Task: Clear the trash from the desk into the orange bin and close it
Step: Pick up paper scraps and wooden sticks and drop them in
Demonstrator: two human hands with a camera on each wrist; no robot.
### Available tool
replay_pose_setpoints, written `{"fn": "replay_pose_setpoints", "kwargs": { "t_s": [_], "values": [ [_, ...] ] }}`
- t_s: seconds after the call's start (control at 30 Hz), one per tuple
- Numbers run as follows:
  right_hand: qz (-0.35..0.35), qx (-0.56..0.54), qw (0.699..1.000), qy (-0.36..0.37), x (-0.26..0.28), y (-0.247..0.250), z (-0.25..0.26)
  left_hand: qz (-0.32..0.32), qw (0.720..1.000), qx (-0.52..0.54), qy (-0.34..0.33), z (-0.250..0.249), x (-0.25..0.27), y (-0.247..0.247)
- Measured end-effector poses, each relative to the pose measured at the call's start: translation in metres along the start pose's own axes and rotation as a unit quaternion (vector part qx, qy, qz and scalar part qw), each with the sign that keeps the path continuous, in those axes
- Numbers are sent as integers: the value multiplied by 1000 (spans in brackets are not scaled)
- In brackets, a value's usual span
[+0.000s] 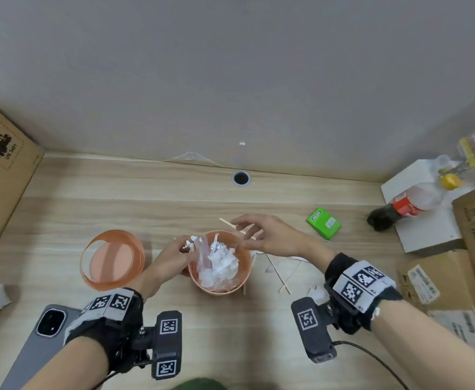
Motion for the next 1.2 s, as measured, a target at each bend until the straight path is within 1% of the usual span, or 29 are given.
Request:
{"fn": "replay_pose_setpoints", "kwargs": {
  "t_s": [0.03,0.1,0.17,0.2,0.27,0.3,0.37,0.4,0.43,0.5,0.57,0.63,0.67,0.77,0.8,0.87,0.93,0.97,1.03,1.1,1.13,1.17,1.2],
  "values": [
    [-47,-29,998,-10,7,8,-7,1,1000,-4,-2,0,1,1],
    [-151,-73,985,-49,24,21,-38,0,1000,-13,-5,2,2,3],
    [-241,-73,959,-129,48,25,-81,-5,1000,-14,-6,4,4,4],
    [-269,-56,944,-182,62,23,-103,-9,1000,-12,-5,5,5,4],
    [-288,-28,910,-297,95,8,-142,-14,1000,-10,-3,5,6,3],
    [-280,-30,895,-345,109,-2,-157,-17,1000,-9,-3,6,5,4],
    [-242,-27,879,-410,129,-28,-184,-17,1000,-12,-3,6,5,4],
    [-224,-24,878,-423,132,-39,-194,-18,1000,-12,-3,6,4,4],
    [-220,-26,876,-428,132,-50,-201,-18,1000,-12,-2,5,3,3],
    [-238,-46,882,-404,125,-64,-195,-19,1000,-14,-1,3,4,1],
    [-254,-47,894,-367,114,-68,-180,-16,1000,-19,-1,3,4,0],
    [-275,-50,895,-348,112,-61,-169,-11,1000,-25,-2,3,3,1],
    [-303,-52,888,-343,117,-54,-168,-10,1000,-27,-2,3,2,1],
    [-409,-19,844,-346,139,-24,-178,-13,1000,-22,-1,3,2,1],
    [-416,3,834,-363,145,-17,-183,-14,1000,-21,-1,3,1,1],
    [-401,-14,826,-397,148,-8,-187,-15,1000,-22,-3,5,1,1],
    [-351,-22,839,-415,136,-8,-187,-15,999,-33,-5,7,1,3],
    [-328,-9,853,-406,125,-11,-184,-14,999,-37,-4,7,1,4],
    [-295,3,886,-359,102,-20,-173,-14,999,-34,-4,6,1,4],
    [-252,27,924,-287,79,-33,-161,-11,999,-35,-7,5,1,3],
    [-230,28,938,-258,72,-39,-156,-11,999,-36,-9,5,1,3],
    [-218,19,947,-236,69,-43,-154,-11,999,-37,-9,4,2,4],
    [-221,1,949,-226,68,-44,-154,-11,999,-37,-12,5,3,5]
  ]
}}
Point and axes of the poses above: each hand's wrist, its own x-axis away from the middle knuckle, its own y-axis out of the back of the hand, z = x × y, the point moved 3 cm from there along -x, towards the middle knuckle, and after that the axes turned 4 degrees about y, right-handed, at the moved point
